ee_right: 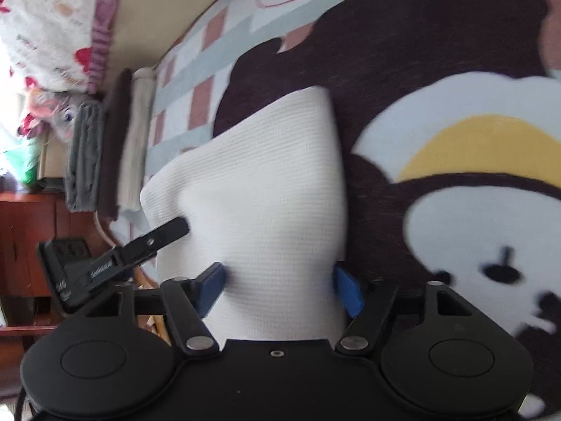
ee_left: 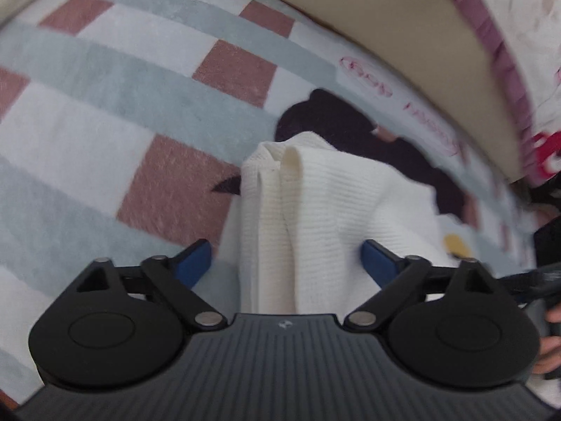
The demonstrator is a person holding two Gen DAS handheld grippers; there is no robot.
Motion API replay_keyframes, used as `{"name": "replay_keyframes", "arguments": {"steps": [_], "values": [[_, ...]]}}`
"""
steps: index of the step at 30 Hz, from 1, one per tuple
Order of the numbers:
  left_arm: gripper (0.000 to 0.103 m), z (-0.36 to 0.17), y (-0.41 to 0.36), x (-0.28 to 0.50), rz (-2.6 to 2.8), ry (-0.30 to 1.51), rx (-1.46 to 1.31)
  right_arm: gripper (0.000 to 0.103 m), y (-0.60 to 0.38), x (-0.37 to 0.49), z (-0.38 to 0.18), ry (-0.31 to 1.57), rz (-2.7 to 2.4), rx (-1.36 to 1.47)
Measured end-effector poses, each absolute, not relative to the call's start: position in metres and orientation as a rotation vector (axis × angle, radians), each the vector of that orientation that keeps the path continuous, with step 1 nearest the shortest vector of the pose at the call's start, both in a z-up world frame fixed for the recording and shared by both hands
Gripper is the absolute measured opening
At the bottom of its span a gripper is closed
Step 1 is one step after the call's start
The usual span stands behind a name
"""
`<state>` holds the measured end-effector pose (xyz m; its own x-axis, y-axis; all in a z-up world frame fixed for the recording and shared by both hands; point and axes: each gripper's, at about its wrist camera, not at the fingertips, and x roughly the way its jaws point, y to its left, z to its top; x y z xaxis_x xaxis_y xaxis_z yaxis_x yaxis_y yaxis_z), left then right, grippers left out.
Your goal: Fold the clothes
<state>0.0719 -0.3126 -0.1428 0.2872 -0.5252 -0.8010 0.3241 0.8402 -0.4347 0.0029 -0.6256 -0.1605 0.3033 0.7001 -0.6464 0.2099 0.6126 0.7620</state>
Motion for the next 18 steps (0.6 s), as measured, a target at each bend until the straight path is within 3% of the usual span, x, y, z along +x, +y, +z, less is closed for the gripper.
{"name": "replay_keyframes", "arguments": {"steps": [2, 4, 5, 6, 7, 8, 11, 15, 16, 17, 18], "values": [[0.098, -0.145, -0.324, 0.071, -0.582, 1.104, -0.158, 0.087, -0.621, 0.008, -0.16, 1.227, 0.419, 0.877], [0.06, -0.143, -0.33, 0.068, -0.6, 1.05, -0.158, 0.084, -0.619, 0.015, -0.16, 1.187, 0.434, 0.877], [0.052, -0.137, -0.334, 0.064, -0.578, 1.041, -0.123, 0.066, -0.617, 0.017, -0.158, 1.164, 0.442, 0.851], [0.037, -0.131, -0.338, 0.06, -0.556, 1.031, -0.088, 0.053, -0.614, 0.019, -0.155, 1.138, 0.449, 0.802], [0.027, -0.126, -0.342, 0.056, -0.534, 1.021, -0.053, 0.046, -0.611, 0.02, -0.151, 1.111, 0.463, 0.765], [0.025, -0.119, -0.347, 0.051, -0.516, 1.006, -0.011, 0.039, -0.608, 0.02, -0.145, 1.079, 0.479, 0.737], [0.022, -0.094, -0.359, 0.033, -0.543, 0.889, 0.123, 0.035, -0.603, 0.015, -0.124, 0.964, 0.523, 0.658], [0.022, -0.055, -0.345, 0.05, -0.522, 0.739, 0.039, 0.034, -0.609, 0.013, -0.089, 0.706, 0.55, 0.585], [0.024, -0.045, -0.341, 0.058, -0.52, 0.699, 0.015, 0.035, -0.612, 0.018, -0.084, 0.651, 0.537, 0.58], [0.026, -0.037, -0.338, 0.067, -0.514, 0.668, -0.004, 0.044, -0.615, 0.024, -0.08, 0.605, 0.515, 0.583], [0.039, -0.036, -0.34, 0.081, -0.485, 0.679, -0.001, 0.05, -0.618, 0.032, -0.08, 0.595, 0.479, 0.59]]}}
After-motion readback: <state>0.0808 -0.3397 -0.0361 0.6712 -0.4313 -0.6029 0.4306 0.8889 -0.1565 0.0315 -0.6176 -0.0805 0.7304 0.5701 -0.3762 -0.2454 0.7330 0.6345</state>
